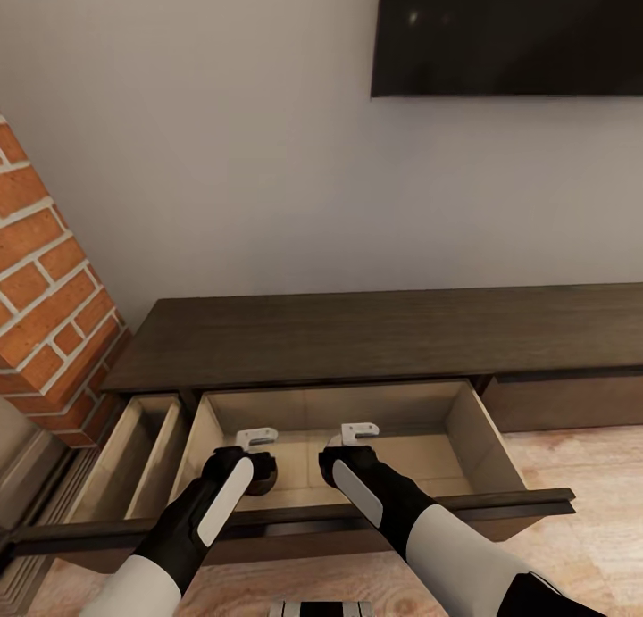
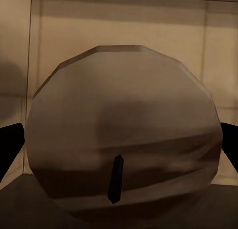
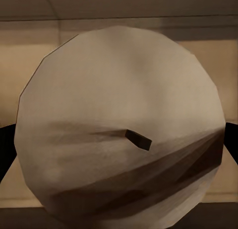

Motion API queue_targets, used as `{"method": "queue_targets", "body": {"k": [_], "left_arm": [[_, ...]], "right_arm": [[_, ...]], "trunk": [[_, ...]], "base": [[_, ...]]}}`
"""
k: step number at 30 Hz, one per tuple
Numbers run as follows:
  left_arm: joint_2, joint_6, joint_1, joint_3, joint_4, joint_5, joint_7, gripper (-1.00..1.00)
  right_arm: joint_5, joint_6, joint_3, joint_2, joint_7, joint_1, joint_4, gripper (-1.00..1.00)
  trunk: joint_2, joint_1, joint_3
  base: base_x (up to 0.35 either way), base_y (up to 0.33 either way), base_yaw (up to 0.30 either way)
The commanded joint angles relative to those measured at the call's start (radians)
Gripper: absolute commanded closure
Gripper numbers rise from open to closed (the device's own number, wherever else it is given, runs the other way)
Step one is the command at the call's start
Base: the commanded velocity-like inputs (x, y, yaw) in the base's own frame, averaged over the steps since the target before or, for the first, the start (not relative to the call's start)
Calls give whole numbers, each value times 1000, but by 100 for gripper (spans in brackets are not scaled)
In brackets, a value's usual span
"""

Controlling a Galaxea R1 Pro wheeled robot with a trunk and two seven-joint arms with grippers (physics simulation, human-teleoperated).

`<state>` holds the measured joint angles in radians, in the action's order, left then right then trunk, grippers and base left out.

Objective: Place each of the two pumpkins and all three candles from the living room inside a cabinet in the living room (use any cabinet), then make sure every cabinet is closed, and position the cauldron so it is next to a table in the living room.

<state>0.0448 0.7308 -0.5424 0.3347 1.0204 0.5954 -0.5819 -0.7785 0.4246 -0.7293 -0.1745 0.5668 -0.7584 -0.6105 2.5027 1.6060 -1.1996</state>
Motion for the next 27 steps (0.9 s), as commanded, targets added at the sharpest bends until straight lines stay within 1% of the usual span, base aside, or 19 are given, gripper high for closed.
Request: {"method": "queue_targets", "body": {"k": [1,5,11,12,16,17,27], "left_arm": [[0,1,-1,2,1,11,-10,100],[6,1,-1,3,1,10,-10,100],[7,1,-1,3,1,10,-10,100],[7,1,-1,3,1,11,-10,100],[7,1,-1,2,1,11,-10,100],[7,1,-1,2,1,11,-10,-100],[7,1,-1,2,11,11,-10,-100]], "right_arm": [[-8,0,-2,0,1,-1,-1,100],[-8,-2,-2,0,1,-1,-1,100],[-8,-3,-2,0,2,-1,-2,100],[-8,-3,-2,0,2,-1,-2,-100],[-8,-3,-2,0,1,-1,-2,-100],[-8,-3,-2,0,1,-1,-2,-100],[-8,-3,-2,0,1,-1,-2,-100]], "trunk": [[0,0,-1],[0,0,-1],[0,0,-1],[0,0,-1],[0,0,-1],[0,0,-1],[0,0,-1]], "base": [[0,0,0],[0,0,0],[0,0,0],[0,0,0],[0,0,0],[0,0,0],[0,0,0]]}}
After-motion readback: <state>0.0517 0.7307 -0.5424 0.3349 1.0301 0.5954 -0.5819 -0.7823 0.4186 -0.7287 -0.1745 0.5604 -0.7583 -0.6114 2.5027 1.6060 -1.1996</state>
